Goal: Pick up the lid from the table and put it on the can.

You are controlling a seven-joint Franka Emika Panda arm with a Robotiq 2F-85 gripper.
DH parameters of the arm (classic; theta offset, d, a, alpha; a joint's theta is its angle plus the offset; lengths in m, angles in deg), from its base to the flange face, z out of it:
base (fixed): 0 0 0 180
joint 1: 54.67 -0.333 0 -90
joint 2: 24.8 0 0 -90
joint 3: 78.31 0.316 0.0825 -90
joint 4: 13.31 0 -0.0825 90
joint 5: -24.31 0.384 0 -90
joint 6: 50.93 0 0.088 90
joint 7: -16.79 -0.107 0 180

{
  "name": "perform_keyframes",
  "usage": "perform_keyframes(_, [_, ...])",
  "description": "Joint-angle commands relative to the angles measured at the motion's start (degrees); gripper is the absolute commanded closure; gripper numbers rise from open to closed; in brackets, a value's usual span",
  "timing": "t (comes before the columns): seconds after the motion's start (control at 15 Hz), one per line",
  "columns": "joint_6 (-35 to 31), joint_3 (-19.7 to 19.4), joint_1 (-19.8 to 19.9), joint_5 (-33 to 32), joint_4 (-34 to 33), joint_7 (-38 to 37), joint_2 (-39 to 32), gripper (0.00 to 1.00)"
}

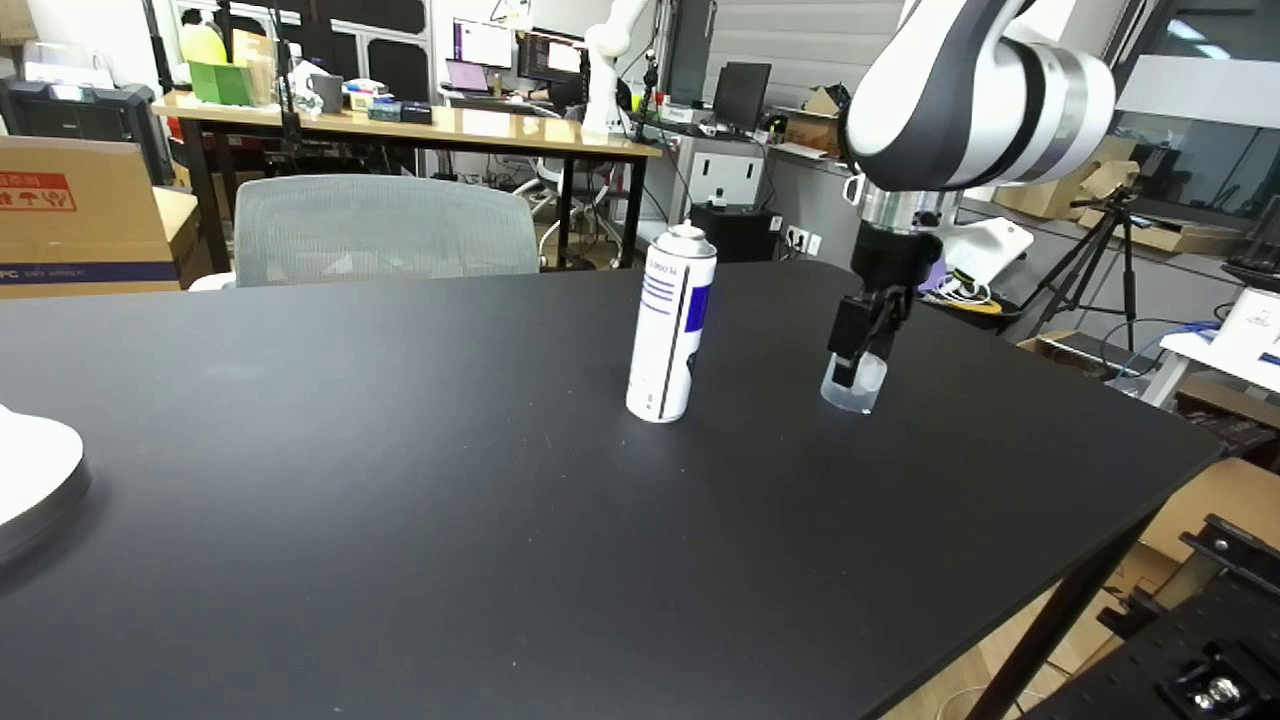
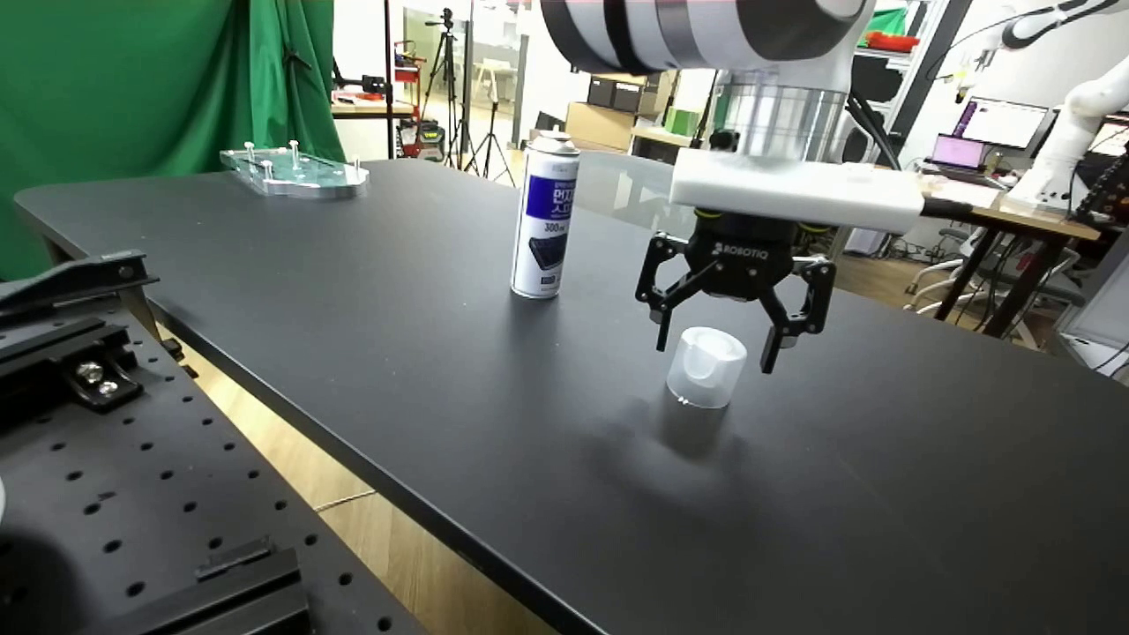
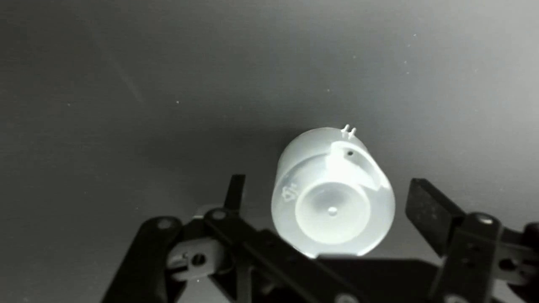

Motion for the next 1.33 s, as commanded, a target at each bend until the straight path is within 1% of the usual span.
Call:
perform_keyframes(0.0, [1.95, 2.32, 2.22, 0.50, -2.41, 0.17, -1.10, 0.33])
perform_keyframes(0.13, [2.90, 2.88, 2.79, 0.49, -2.44, 0.52, -0.36, 0.49])
perform_keyframes(0.27, [4.39, 3.16, 2.98, 0.46, -2.61, 0.79, 0.79, 0.60])
perform_keyframes(0.47, [8.93, 2.65, 1.57, -0.40, -3.57, 0.51, 3.64, 0.60])
perform_keyframes(0.73, [18.76, 2.94, -0.95, -0.31, -6.95, 0.20, 8.25, 0.60])
perform_keyframes(1.0, [26.52, 3.75, -5.87, -1.50, -10.45, -2.09, 13.37, 0.60])
perform_keyframes(1.27, [34.21, 6.27, -11.53, -1.90, -15.48, -5.63, 15.91, 0.60])
